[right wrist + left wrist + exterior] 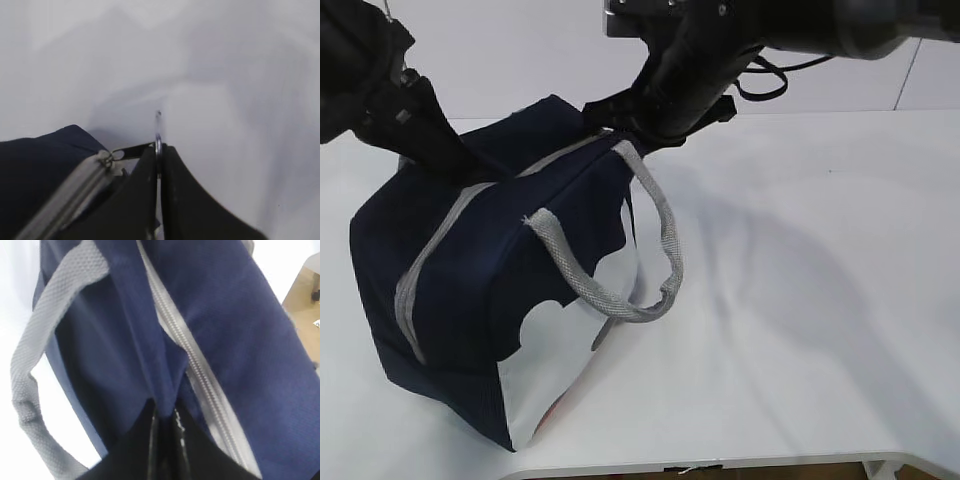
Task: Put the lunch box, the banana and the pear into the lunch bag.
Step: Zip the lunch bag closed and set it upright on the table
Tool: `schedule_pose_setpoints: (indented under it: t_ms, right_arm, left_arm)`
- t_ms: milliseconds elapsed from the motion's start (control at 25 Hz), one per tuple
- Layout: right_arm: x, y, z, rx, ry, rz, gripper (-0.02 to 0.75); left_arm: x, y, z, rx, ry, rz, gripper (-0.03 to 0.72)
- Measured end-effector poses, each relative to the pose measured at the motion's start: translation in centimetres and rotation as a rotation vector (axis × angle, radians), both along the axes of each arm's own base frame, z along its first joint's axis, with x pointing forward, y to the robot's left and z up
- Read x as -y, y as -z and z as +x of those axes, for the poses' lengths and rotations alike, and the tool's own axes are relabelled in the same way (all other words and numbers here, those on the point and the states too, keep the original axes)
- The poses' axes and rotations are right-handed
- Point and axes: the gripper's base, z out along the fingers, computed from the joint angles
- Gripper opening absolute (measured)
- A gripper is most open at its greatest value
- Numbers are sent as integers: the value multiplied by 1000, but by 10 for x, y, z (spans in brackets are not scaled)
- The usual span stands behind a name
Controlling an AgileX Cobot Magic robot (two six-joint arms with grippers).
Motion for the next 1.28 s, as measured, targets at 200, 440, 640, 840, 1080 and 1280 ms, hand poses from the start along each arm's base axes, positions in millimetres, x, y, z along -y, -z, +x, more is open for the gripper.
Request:
schedule_pose_setpoints:
  t_ms: [200,440,640,840,1080,1280]
  right_arm:
    - [-1,0,3,4,0,0,18]
    - [-1,-3,6,6,-4,-24,18]
    - [-5,-6,2,-65,-7,28,18]
    - [-5,-12,4,-48,-12,32,18]
    - [-6,19,12,-134,3,24,18]
    - [-8,20,14,-159,3,42,18]
  left_arm:
    - [0,0,0,0,0,0,-8]
    - [1,-1,-1,-8,-1,-18,-8]
    - [1,-3,-3,-12,4,-21,-8]
    - [1,-4,-4,-13,6,-23,-8]
    - [1,-4,-4,-13,6,-21,-8]
    - [1,-3,-4,-12,6,-20,-9]
